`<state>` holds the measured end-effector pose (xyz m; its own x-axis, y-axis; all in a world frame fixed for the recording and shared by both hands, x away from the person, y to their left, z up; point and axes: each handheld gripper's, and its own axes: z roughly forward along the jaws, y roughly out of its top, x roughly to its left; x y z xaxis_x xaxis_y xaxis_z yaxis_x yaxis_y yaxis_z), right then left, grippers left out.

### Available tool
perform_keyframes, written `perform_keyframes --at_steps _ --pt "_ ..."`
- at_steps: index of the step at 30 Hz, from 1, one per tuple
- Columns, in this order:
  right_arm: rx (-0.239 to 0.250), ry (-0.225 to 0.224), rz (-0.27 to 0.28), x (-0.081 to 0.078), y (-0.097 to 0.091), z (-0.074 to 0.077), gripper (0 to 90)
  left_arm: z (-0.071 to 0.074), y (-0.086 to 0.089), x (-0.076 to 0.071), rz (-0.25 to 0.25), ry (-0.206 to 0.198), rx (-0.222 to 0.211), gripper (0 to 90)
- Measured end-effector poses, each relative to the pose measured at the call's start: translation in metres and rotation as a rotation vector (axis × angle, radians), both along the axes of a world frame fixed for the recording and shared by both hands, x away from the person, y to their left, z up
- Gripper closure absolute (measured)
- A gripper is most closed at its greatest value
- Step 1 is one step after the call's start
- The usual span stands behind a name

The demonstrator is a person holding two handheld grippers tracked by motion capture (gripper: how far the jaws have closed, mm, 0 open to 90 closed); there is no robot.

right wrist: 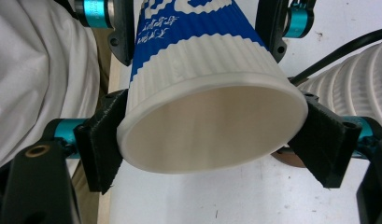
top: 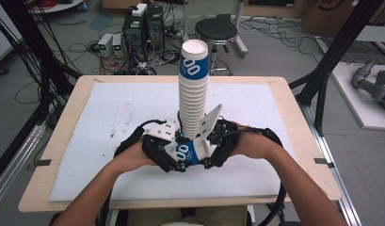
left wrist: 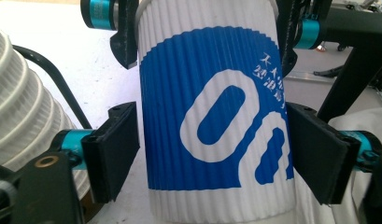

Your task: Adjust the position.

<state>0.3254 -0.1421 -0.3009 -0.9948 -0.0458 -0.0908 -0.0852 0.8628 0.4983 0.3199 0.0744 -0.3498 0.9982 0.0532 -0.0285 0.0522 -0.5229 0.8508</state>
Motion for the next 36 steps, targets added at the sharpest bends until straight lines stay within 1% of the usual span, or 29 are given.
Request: perform_keyframes --at_steps 1,4,9,11,14,15,17,18,19,20,21,22,23,24,25,26,27,29,30,32,34,36 --pt "-0.001 0.000 0.001 0.000 0.000 0.000 19.1 -0.001 -0.001 0.000 -0.007 0.004 0.004 22.5" --pt "0.006 -0.007 0.006 0.000 0.000 0.000 19.1 -0.001 -0.001 0.000 -0.007 0.004 0.007 24.3" --pt "-0.001 0.000 -0.004 -0.001 0.000 0.000 19.1 -0.001 -0.001 0.000 -0.002 0.013 0.007 25.6" --pt "0.007 -0.008 0.008 0.000 0.000 0.000 19.1 -0.001 0.000 0.000 -0.002 0.011 0.008 25.8" --pt "0.008 -0.003 -0.004 -0.001 -0.001 0.001 18.8 -0.001 0.000 0.000 -0.003 0.010 -0.002 26.0" --pt "0.014 -0.008 0.000 0.000 -0.001 0.001 18.5 -0.001 0.001 0.001 -0.004 0.008 -0.006 26.0" --pt "0.037 0.009 -0.012 0.000 -0.003 0.001 17.7 -0.002 0.003 0.001 -0.004 0.016 -0.027 26.0" --pt "0.037 0.009 -0.012 0.000 -0.003 0.001 17.7 -0.002 0.003 0.001 -0.004 0.016 -0.027 26.0" --pt "0.057 0.017 -0.014 0.000 -0.004 0.001 17.4 -0.002 0.004 0.001 -0.002 0.018 -0.037 26.0" --pt "0.093 0.027 -0.021 0.001 -0.007 0.001 17.3 -0.003 0.006 0.001 -0.006 0.022 -0.060 26.0" --pt "0.110 0.027 -0.019 0.002 -0.008 0.001 17.2 -0.004 0.007 0.002 -0.006 0.022 -0.083 26.0" --pt "0.136 0.030 -0.025 0.002 -0.010 0.001 17.2 -0.004 0.007 0.002 -0.006 0.022 -0.083 26.0" --pt "0.154 0.032 -0.027 0.002 -0.012 0.002 17.2 -0.007 0.009 0.002 -0.009 0.032 -0.125 26.0" --pt "0.172 0.038 -0.030 0.002 -0.013 0.002 17.2 -0.008 0.010 0.002 -0.012 0.030 -0.142 26.0" --pt "0.196 0.036 -0.033 0.002 -0.014 0.003 17.2 -0.009 0.011 0.002 -0.006 0.038 -0.163 26.0" --pt "0.211 0.046 -0.041 0.002 -0.016 0.003 17.2 -0.009 0.011 0.002 -0.006 0.038 -0.163 26.0" --pt "0.236 0.051 -0.047 0.002 -0.017 0.003 17.2 -0.010 0.012 0.002 -0.004 0.034 -0.192 25.9" --pt "0.291 0.060 -0.053 0.003 -0.022 0.003 17.2 -0.011 0.013 0.002 -0.005 0.035 -0.231 26.0" --pt "0.322 0.074 -0.061 0.003 -0.024 0.003 17.1 -0.012 0.014 0.002 -0.007 0.037 -0.252 26.0" --pt "0.388 0.100 -0.062 0.004 -0.029 0.003 14.8 -0.014 0.014 0.002 -0.008 0.035 -0.275 26.0" --pt "0.450 0.123 -0.075 0.004 -0.034 0.001 14.1 -0.015 0.014 0.002 -0.004 0.036 -0.278 26.0" --pt "0.486 0.138 -0.098 0.005 -0.040 -0.002 13.6 -0.018 0.015 0.002 0.002 0.038 -0.281 26.0"
